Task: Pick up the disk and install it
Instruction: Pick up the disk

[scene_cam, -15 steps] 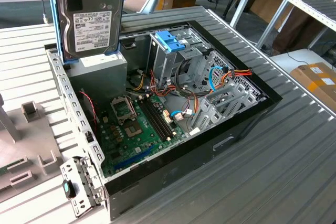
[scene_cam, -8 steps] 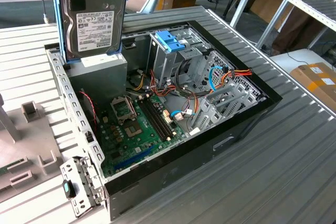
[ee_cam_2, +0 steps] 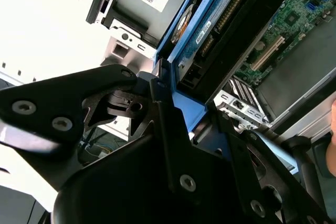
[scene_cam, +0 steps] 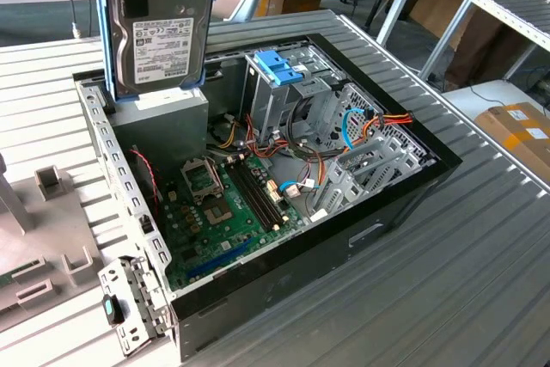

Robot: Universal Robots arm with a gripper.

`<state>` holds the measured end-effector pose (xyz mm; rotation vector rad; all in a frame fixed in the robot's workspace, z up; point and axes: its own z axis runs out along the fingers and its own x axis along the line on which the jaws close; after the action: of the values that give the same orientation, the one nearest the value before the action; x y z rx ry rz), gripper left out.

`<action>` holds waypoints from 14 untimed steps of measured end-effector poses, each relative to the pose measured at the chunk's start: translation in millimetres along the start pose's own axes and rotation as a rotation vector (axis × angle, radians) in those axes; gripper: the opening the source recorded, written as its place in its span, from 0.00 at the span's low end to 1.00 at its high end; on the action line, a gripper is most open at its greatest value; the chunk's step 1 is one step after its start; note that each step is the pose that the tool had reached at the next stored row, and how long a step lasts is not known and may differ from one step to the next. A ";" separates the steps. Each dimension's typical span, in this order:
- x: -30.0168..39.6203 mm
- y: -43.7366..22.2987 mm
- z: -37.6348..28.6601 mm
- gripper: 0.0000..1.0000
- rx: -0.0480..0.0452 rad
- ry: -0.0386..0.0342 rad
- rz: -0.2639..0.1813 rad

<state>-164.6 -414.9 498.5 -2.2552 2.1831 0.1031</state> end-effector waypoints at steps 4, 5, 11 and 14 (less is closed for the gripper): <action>0.3 -9.6 0.3 0.37 0.0000 0.0006 0.000; 0.4 -10.1 0.3 0.37 0.0000 0.0006 0.000; 0.5 -14.9 0.4 0.37 -0.0001 0.0010 0.000; 0.6 -17.2 0.5 0.37 0.0000 0.0010 0.000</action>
<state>-147.5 -414.9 497.3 -2.2558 2.1836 0.1020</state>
